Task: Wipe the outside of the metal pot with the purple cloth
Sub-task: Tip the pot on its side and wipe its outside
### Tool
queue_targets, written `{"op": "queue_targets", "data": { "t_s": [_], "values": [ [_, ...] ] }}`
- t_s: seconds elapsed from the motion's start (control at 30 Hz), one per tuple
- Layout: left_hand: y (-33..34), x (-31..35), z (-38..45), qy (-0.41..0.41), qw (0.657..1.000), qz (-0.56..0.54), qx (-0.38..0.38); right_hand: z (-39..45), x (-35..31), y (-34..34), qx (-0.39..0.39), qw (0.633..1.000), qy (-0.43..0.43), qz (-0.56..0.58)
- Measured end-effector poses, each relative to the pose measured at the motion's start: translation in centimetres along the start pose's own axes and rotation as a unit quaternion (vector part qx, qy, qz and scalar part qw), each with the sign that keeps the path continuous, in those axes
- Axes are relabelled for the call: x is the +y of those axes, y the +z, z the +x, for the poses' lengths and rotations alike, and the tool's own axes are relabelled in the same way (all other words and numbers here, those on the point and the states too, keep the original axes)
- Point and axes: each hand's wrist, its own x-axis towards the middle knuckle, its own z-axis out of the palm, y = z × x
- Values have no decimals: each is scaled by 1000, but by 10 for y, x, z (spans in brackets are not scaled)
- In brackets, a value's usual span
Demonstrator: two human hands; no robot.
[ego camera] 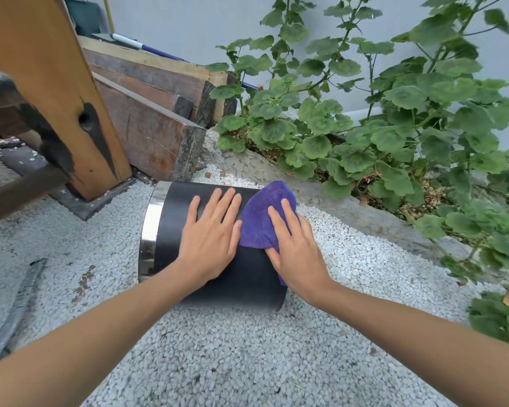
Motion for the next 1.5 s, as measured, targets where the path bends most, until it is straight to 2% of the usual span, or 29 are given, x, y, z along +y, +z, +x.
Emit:
{"op": "queue_targets", "data": {
  "t_s": [0.13,0.57,0.77,0.97,1.1,1.5],
  "values": [
    [11,7,-18,7,1000,-9,3,14,1,-1,-1,1000,6,16],
    [19,0,15,-20,999,-7,-28,-18,6,20,-25,999,-27,-20],
    [12,-12,45,-15,994,-46,-96,-17,0,21,-35,999,-6,0],
    [18,14,-16,32,998,-30,-36,-6,2,21,-27,999,-1,26],
    [28,7,-29,45,998,-33,-14,-9,8,27,-12,999,-21,27],
    [26,-2,-9,46,995,-74,-40,-43,1,36,-39,997,-35,53]
  ]
}}
